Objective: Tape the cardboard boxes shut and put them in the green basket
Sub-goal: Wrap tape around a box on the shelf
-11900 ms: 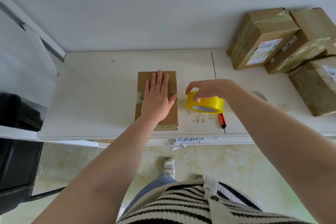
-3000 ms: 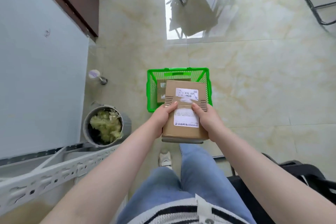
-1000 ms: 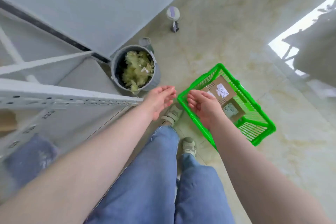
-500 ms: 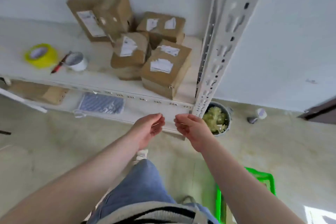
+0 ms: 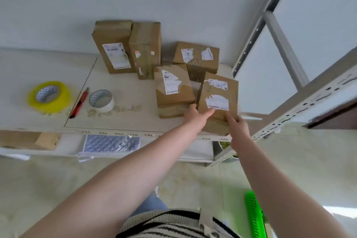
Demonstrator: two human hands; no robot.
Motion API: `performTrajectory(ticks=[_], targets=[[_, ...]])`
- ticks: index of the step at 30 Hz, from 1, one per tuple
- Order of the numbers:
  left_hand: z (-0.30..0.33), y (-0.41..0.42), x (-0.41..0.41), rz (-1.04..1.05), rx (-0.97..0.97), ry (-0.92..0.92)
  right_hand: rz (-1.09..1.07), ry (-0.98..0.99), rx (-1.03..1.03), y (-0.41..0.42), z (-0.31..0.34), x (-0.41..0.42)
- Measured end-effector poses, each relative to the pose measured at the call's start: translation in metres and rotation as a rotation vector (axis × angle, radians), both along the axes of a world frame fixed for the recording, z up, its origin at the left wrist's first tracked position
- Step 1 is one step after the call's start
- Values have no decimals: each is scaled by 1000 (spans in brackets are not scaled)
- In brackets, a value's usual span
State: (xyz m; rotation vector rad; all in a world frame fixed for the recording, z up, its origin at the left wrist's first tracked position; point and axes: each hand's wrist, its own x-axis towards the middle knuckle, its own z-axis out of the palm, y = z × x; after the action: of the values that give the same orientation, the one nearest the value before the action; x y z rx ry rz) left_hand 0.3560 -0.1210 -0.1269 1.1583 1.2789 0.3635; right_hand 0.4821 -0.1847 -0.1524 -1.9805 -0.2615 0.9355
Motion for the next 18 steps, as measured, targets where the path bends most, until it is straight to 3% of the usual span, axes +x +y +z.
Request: performTrajectory(ticks=[6,11,15,16,18], targets=[[18,2,-1,-17,-34,-90,-187,-291,258,-40,43,-42],[42,31,-26,144,-81,-305,-56,-630,352,-29,94,-81],[42,58,-93,132,-234,-480,-41,-526,421,-1,119,-85],[41,61,-110,103,-272,-517,18,-381,415,8,122,-88],[41,64,-143,68,-274,-525,178,96,472,26,122,-102]])
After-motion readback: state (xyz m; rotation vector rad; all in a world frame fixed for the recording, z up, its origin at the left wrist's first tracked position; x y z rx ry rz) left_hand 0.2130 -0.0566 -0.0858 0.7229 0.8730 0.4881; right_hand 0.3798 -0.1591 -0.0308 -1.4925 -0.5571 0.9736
